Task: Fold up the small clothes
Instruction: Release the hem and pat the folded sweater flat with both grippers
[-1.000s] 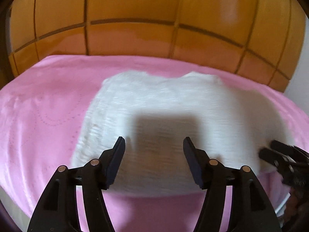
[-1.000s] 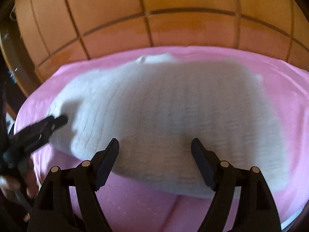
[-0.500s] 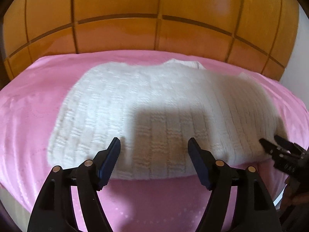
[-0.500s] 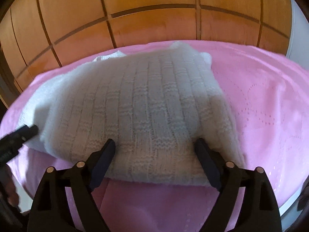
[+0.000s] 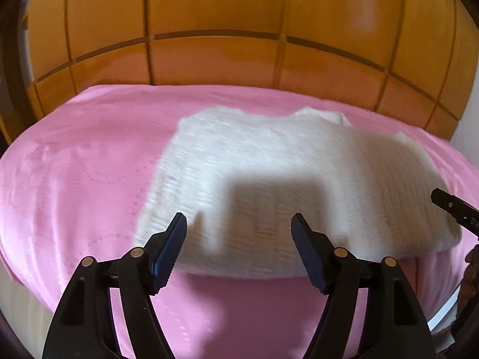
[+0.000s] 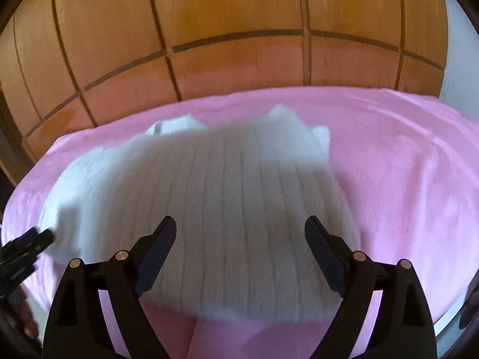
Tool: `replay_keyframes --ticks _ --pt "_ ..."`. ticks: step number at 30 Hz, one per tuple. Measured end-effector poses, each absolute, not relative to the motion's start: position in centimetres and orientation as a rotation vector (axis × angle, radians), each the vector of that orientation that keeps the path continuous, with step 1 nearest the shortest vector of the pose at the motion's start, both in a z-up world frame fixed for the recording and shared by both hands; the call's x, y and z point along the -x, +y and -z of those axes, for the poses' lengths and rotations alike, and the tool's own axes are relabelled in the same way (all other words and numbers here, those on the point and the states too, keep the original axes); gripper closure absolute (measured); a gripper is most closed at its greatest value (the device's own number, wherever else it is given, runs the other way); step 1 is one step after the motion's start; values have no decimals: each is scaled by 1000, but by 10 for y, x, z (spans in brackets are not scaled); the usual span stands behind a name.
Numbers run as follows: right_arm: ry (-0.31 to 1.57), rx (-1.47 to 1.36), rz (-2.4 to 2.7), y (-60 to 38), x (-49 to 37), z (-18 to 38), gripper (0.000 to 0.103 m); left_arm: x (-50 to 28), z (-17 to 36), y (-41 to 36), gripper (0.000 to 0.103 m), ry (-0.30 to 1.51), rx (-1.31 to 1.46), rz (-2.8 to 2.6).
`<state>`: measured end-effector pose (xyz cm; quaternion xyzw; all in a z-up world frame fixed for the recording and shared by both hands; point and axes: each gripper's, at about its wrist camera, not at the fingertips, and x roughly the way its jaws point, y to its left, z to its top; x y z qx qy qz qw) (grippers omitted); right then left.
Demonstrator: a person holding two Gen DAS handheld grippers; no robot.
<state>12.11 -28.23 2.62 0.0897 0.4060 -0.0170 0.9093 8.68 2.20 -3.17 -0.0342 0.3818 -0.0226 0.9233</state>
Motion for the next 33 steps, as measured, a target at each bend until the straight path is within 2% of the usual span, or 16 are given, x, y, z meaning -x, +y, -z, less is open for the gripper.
replay_keyframes --ticks 6,10,11,12,18,22,26,30,33 --pt "877 -263 70 -300 -150 2 14 -113 23 90 32 802 229 -16" --pt "864 -253 58 -301 -149 7 12 -138 26 124 36 835 341 -11" --pt "862 -255 55 -301 -148 7 12 -144 27 126 45 846 356 -5" --pt "862 -259 53 -302 -148 8 12 -151 28 128 48 856 372 2" --pt "859 -260 46 -303 -149 10 11 -191 35 114 48 872 346 22" --pt "868 -270 30 -307 -151 11 11 -215 68 96 49 949 227 -87" --pt "897 -284 -12 -314 -154 1 11 -206 55 86 48 907 138 -134" --pt "821 -341 -10 -340 -145 -22 7 -176 33 80 47 834 119 -125" --pt "836 -410 14 -369 -150 -16 6 -156 23 69 45 794 99 -94"
